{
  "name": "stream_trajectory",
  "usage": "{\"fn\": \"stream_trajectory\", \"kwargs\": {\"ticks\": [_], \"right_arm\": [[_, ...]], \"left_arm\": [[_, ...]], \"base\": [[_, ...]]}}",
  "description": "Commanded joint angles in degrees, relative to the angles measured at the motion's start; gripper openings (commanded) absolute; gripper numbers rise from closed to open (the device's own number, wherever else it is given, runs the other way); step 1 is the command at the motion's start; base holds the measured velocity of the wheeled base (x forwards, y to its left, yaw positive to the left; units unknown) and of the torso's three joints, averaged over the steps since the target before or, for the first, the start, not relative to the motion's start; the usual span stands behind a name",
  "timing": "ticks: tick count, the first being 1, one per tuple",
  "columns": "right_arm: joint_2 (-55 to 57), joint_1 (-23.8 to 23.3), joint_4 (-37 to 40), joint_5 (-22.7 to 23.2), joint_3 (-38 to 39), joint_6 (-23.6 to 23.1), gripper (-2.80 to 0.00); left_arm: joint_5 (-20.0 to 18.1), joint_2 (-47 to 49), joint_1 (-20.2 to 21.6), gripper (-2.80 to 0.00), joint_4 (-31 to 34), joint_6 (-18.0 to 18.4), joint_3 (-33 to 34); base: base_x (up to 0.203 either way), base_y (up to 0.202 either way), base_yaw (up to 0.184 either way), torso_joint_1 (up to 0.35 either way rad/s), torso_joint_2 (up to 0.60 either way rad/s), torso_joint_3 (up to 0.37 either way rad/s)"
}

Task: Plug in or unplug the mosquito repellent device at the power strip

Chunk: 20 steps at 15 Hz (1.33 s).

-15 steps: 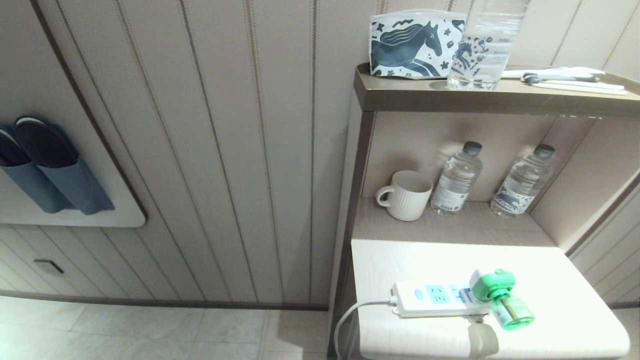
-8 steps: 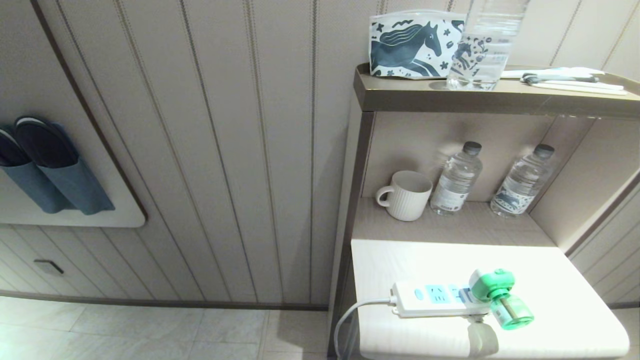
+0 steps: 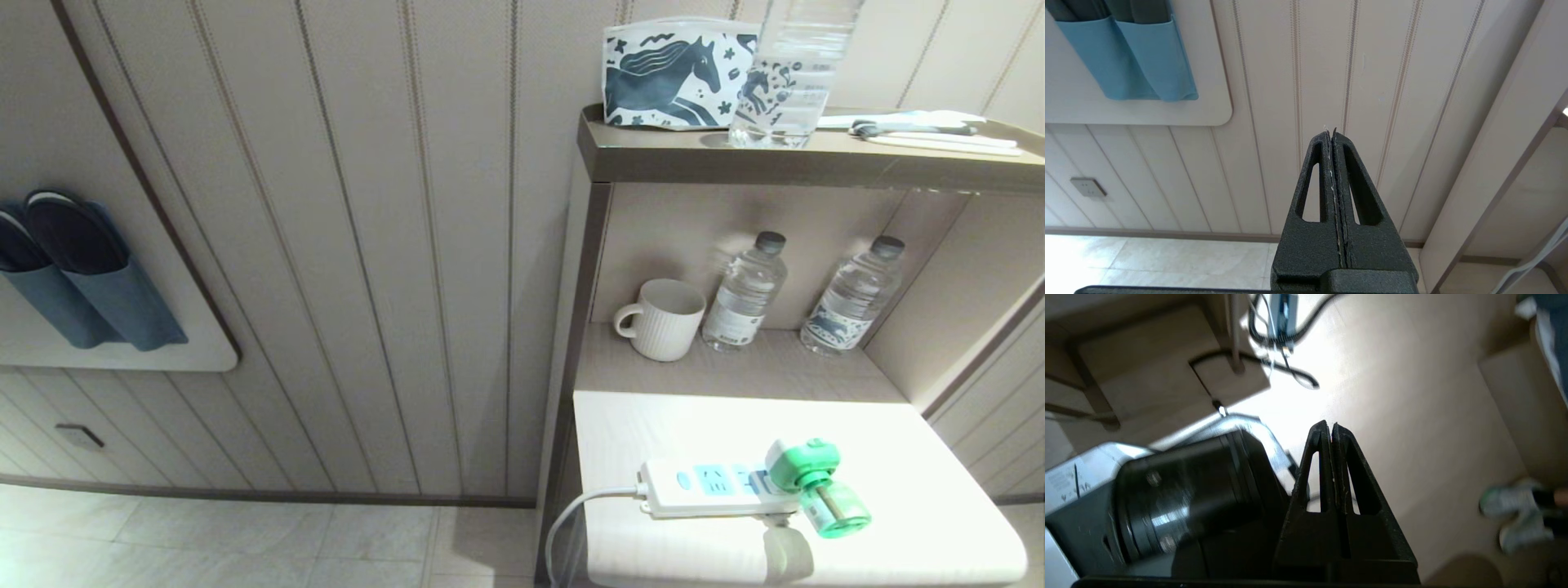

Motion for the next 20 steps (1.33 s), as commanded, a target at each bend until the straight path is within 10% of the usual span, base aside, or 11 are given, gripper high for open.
{"fn": "stream_trajectory", "kwargs": {"ticks": [1, 20], "right_arm": [[-0.77, 0.29, -3.1, 1.59, 1.91, -1.31, -2.8], [-0.91, 1.84, -20.97, 12.28, 8.29, -6.68, -2.8]], "left_arm": [[-0.01, -0.02, 0.03, -2.8, -0.05, -0.01, 0.0], [-0.01, -0.02, -0.02, -2.8, -0.05, -0.01, 0.0]], "base": [[0.0, 0.0, 0.0, 0.0, 0.0, 0.0], [0.0, 0.0, 0.0, 0.0, 0.0, 0.0]]}}
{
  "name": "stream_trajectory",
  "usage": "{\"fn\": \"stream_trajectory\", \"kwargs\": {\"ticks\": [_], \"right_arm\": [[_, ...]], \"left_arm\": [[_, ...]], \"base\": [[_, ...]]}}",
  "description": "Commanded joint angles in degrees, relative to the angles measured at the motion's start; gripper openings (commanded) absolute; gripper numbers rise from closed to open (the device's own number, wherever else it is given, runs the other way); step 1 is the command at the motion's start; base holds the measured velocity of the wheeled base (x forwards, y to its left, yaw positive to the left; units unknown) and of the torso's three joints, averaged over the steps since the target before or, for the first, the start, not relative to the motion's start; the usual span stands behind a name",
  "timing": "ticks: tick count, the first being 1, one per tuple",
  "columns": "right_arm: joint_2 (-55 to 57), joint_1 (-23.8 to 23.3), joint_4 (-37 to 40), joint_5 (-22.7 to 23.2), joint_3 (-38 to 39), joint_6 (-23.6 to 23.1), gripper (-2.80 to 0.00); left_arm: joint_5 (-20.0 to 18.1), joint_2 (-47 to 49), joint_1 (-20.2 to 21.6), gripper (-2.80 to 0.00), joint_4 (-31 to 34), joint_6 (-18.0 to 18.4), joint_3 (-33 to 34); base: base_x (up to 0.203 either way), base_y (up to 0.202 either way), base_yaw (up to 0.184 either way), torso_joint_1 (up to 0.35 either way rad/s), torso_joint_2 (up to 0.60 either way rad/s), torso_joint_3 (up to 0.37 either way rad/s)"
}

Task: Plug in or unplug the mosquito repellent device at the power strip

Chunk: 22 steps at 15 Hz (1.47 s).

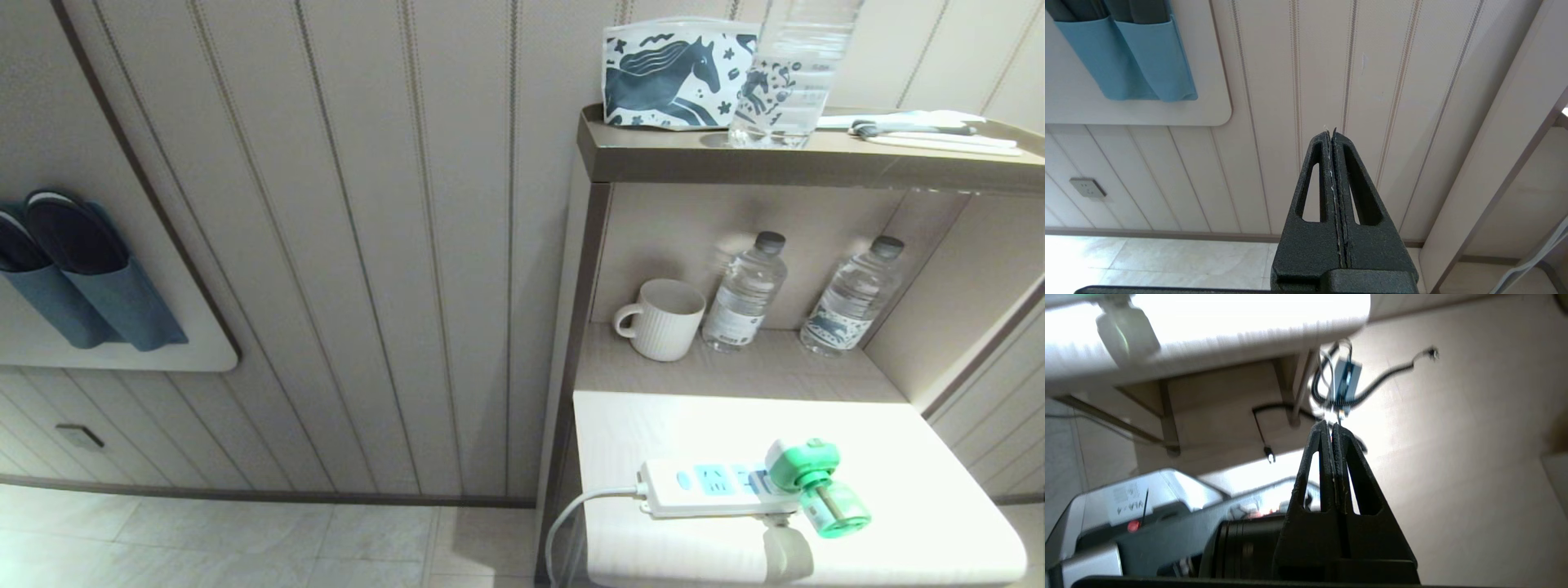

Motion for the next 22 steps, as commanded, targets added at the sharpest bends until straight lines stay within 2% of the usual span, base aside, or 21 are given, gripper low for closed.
{"fn": "stream_trajectory", "kwargs": {"ticks": [1, 4, 6, 9, 10, 13, 16, 17, 18, 21, 22], "right_arm": [[0.06, 2.19, -4.16, -0.44, 3.42, -0.22, -2.8], [0.03, 6.89, -6.84, -2.8, 8.51, -0.4, -2.8], [-1.36, 12.93, -9.63, -3.75, 10.72, -0.42, -2.8], [-9.07, 14.16, -16.88, -7.4, 19.13, -4.28, -2.8], [-10.7, 14.17, -18.87, -6.84, 20.11, -6.39, -2.8], [-15.97, 14.17, -22.38, 2.82, 22.34, -15.86, -2.8], [-15.83, 14.17, -47.19, 7.15, 33.0, -18.31, -2.8], [-15.84, 14.14, -52.31, 7.66, 35.25, -18.2, -2.8], [-15.86, 14.16, -53.15, 7.35, 35.6, -16.71, -2.8], [-15.72, 14.25, -50.73, 7.3, 35.6, -1.27, -2.8], [-15.71, 14.26, -49.03, 7.18, 35.6, 2.41, -2.8]], "left_arm": [[0.02, -0.02, -0.02, -2.8, -0.05, 0.02, 0.0], [0.02, -0.02, -0.02, -2.8, -0.05, 0.02, 0.0], [0.02, -0.02, -0.02, -2.8, -0.05, 0.02, 0.0], [0.02, -0.02, -0.02, -2.8, -0.05, 0.02, 0.0], [0.02, -0.02, -0.02, -2.8, -0.05, 0.02, 0.0], [0.02, -0.02, 0.07, -2.8, -0.05, -0.05, 0.0], [0.02, -0.02, -0.02, -2.8, -0.05, 0.02, 0.0], [0.02, -0.02, -0.02, -2.8, -0.05, -0.07, 0.0], [0.02, -0.02, -0.02, -2.8, -0.05, -0.01, 0.0], [0.02, -0.02, -0.02, -2.8, -0.05, 0.01, 0.0], [0.02, -0.02, -0.02, -2.8, -0.05, -0.07, 0.0]], "base": [[0.0, 0.0, 0.0, 0.0, 0.0, 0.0], [0.0, 0.0, 0.0, 0.0, 0.0, 0.0], [0.0, 0.0, 0.0, 0.0, 0.0, 0.0], [0.0, 0.0, 0.0, 0.0, 0.0, 0.0], [0.0, 0.0, 0.0, 0.0, 0.0, 0.0], [0.0, 0.0, 0.0, 0.0, 0.0, 0.0], [0.0, 0.0, 0.0, 0.0, 0.0, 0.0], [0.0, 0.0, 0.0, 0.0, 0.0, 0.0], [0.0, 0.0, 0.0, 0.0, 0.0, 0.0], [0.0, 0.0, 0.0, 0.0, 0.0, 0.0], [0.0, 0.0, 0.0, 0.0, 0.0, 0.0]]}}
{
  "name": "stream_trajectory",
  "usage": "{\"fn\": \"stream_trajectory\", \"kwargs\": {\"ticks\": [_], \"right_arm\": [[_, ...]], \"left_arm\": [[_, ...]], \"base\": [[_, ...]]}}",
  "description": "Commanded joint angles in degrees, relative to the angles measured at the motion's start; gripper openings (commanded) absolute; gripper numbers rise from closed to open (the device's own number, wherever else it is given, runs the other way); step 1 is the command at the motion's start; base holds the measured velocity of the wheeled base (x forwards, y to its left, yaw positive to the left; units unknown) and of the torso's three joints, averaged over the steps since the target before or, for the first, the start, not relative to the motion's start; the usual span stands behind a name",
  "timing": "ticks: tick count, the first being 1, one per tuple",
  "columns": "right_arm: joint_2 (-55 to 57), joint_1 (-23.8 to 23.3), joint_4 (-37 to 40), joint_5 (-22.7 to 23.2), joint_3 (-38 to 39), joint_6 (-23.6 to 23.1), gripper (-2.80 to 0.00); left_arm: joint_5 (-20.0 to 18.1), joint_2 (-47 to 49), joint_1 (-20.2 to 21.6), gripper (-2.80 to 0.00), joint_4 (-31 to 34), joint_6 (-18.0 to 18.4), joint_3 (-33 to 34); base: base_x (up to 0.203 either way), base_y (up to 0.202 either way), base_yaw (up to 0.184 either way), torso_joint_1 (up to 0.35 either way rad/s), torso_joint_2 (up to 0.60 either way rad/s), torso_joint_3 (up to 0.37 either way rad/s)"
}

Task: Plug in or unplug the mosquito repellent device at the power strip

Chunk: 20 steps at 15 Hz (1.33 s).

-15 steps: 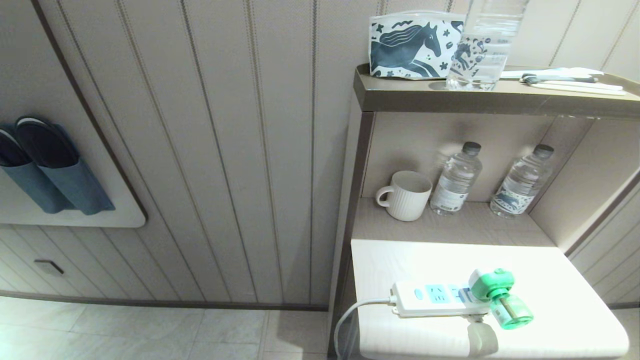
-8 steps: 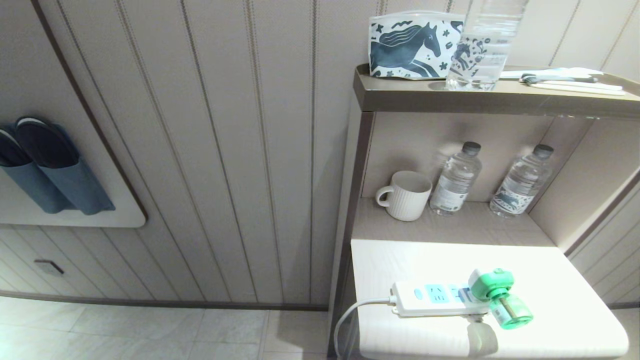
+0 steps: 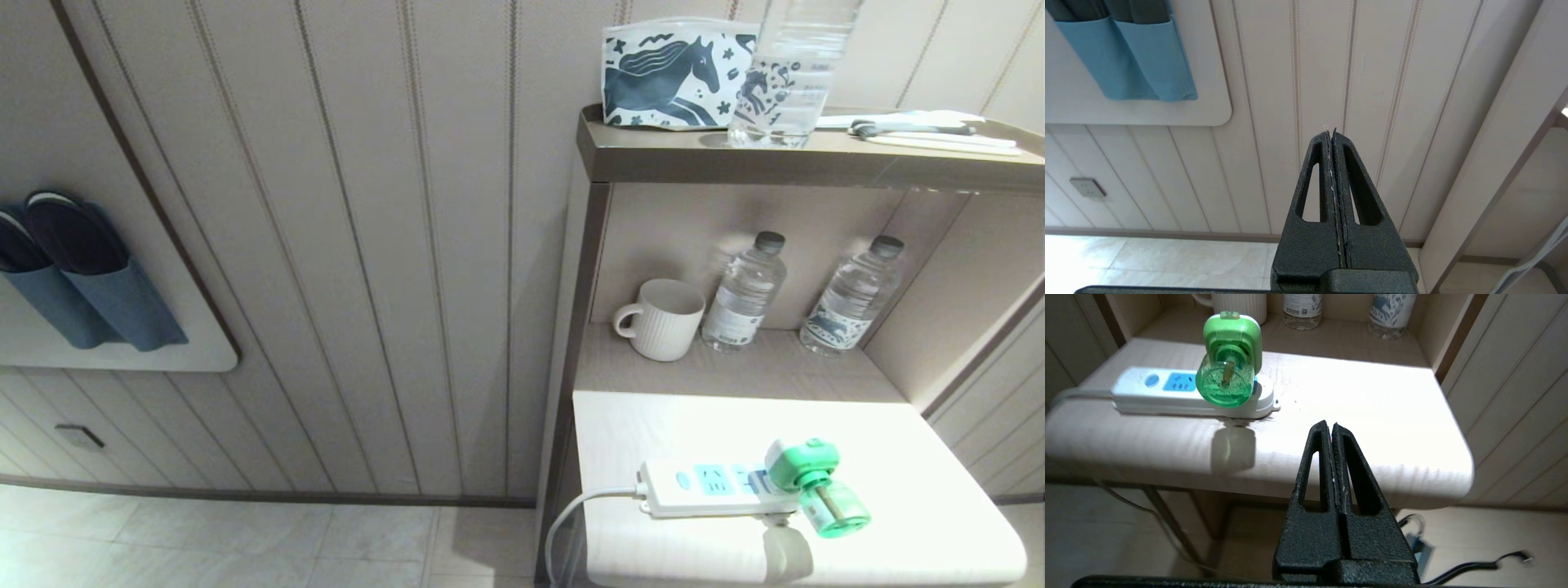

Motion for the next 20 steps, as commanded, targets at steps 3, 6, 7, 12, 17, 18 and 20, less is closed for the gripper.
{"fn": "stream_trajectory", "kwargs": {"ticks": [3, 6, 7, 12, 17, 18, 20], "right_arm": [[-0.03, 0.11, 1.28, 0.08, 0.22, 4.37, -2.8], [0.06, 0.03, 1.44, 0.35, 0.22, 5.33, -2.8], [0.06, 0.02, 1.54, 0.34, 0.22, 5.55, -2.8], [0.06, 0.02, 1.54, -0.01, 0.22, 5.78, -2.8], [0.06, 0.02, 1.54, -0.36, 0.22, 5.87, -2.8], [0.06, 0.02, 1.54, -0.28, 0.22, 5.87, -2.8], [0.06, 0.02, 1.54, -0.28, 0.22, 5.81, -2.8]], "left_arm": [[0.0, -0.02, -0.02, -2.8, -0.05, 0.0, 0.0], [0.0, -0.02, -0.02, -2.8, -0.05, 0.0, 0.0], [0.0, -0.02, -0.02, -2.8, -0.05, 0.08, 0.0], [0.0, -0.02, -0.02, -2.8, -0.05, 0.08, 0.0], [0.0, -0.02, -0.02, -2.8, -0.05, 0.08, 0.0], [0.0, -0.02, -0.02, -2.8, -0.05, 0.01, 0.0], [0.0, -0.02, 0.01, -2.8, -0.05, 0.0, 0.0]], "base": [[0.0, 0.0, 0.0, 0.0, 0.0, 0.0], [0.0, 0.0, 0.0, 0.0, 0.0, 0.0], [0.0, 0.0, 0.0, 0.0, 0.0, 0.0], [0.0, 0.0, 0.0, 0.0, 0.0, 0.0], [0.0, 0.0, 0.0, 0.0, 0.0, 0.0], [0.0, 0.0, 0.0, 0.0, 0.0, 0.0], [0.0, 0.0, 0.0, 0.0, 0.0, 0.0]]}}
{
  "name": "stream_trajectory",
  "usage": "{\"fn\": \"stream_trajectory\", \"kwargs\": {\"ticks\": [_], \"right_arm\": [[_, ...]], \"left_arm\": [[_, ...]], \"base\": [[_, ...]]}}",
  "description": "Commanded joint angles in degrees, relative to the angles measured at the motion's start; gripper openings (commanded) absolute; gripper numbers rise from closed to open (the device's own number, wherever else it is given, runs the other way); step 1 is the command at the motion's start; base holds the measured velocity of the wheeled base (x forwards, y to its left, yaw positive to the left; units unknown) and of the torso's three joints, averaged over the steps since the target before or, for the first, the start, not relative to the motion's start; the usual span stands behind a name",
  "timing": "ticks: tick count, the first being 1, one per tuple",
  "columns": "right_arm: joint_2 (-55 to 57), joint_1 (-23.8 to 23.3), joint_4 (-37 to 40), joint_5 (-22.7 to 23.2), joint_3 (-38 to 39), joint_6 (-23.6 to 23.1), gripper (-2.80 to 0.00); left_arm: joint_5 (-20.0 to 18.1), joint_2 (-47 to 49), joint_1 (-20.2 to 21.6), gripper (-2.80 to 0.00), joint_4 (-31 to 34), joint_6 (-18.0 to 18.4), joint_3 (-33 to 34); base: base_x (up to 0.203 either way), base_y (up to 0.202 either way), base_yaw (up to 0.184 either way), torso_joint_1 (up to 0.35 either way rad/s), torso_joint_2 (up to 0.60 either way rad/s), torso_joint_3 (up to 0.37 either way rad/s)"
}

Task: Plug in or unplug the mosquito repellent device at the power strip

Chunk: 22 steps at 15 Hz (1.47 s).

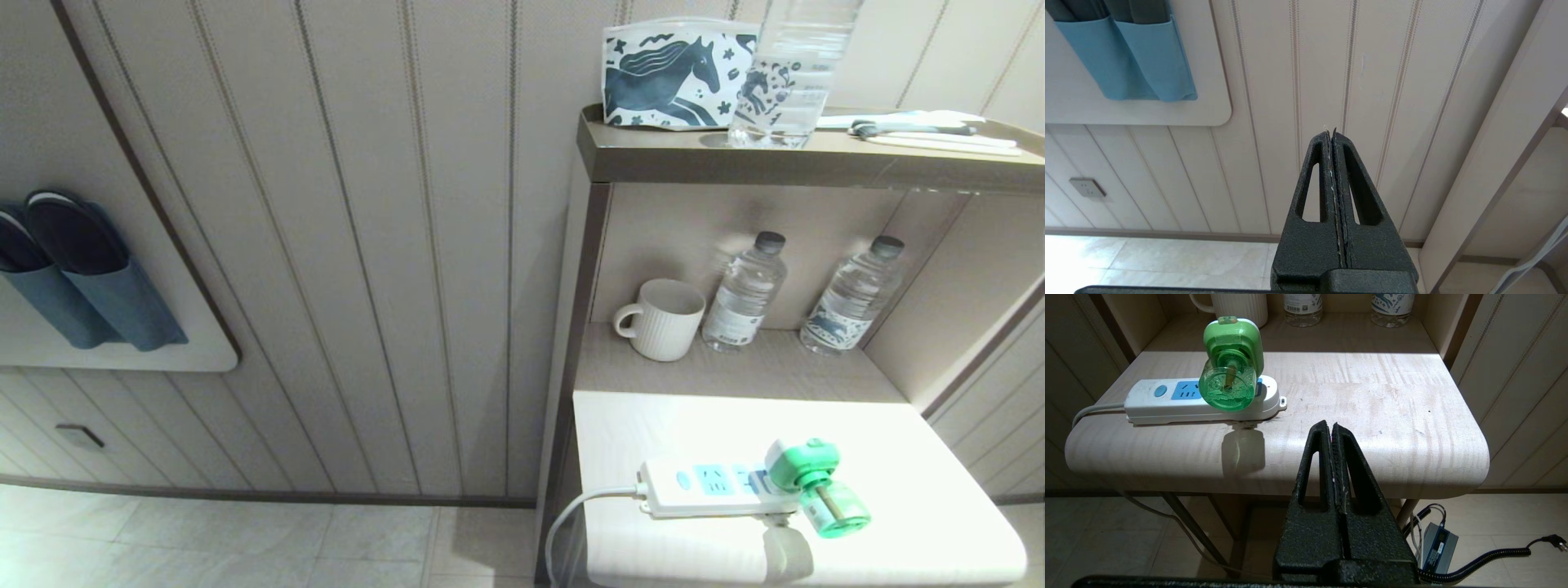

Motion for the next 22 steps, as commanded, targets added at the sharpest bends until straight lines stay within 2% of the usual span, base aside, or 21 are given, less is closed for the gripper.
{"fn": "stream_trajectory", "kwargs": {"ticks": [1, 22], "right_arm": [[0.02, -0.06, -0.02, 0.02, 0.0, -0.07, -2.8], [0.2, 0.0, -0.02, 0.02, 0.0, 0.02, -2.8]], "left_arm": [[0.0, -0.02, -0.02, -2.8, -0.05, -0.02, 0.0], [0.0, -0.02, -0.02, -2.8, -0.05, 0.0, 0.0]], "base": [[0.0, 0.0, 0.0, 0.0, 0.0, 0.0], [0.0, 0.0, 0.0, 0.0, 0.0, 0.0]]}}
